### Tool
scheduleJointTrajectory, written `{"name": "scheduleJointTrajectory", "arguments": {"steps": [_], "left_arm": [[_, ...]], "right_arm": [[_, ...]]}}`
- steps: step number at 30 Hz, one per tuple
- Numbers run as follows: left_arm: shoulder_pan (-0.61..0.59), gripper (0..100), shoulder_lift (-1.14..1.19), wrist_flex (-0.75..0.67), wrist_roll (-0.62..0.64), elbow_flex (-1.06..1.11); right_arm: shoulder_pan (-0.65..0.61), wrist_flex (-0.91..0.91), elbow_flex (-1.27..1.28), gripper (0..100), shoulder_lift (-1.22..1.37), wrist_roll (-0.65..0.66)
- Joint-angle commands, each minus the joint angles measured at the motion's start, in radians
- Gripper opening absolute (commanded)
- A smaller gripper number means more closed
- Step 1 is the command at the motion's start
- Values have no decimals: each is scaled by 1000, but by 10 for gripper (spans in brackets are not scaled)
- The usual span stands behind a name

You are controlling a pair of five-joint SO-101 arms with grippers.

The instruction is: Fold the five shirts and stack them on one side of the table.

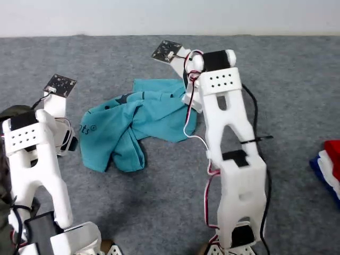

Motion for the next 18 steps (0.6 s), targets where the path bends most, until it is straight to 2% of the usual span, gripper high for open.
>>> {"name": "scheduleJointTrajectory", "arguments": {"steps": [1, 5, 10, 14, 18], "left_arm": [[12, 148, -34, 15, -2, -39], [107, 148, -34, 103, -3, -41], [272, 148, -32, 209, 0, -22], [313, 156, -23, 190, -11, 28], [321, 197, -23, 180, -81, 88]], "right_arm": [[-18, 41, 173, 11, -236, -12], [-30, 39, 327, 11, -341, -12], [-25, 39, 385, 11, -351, -14], [-30, 31, 407, 11, -349, -28], [-30, 13, 422, 11, -343, -52]]}}
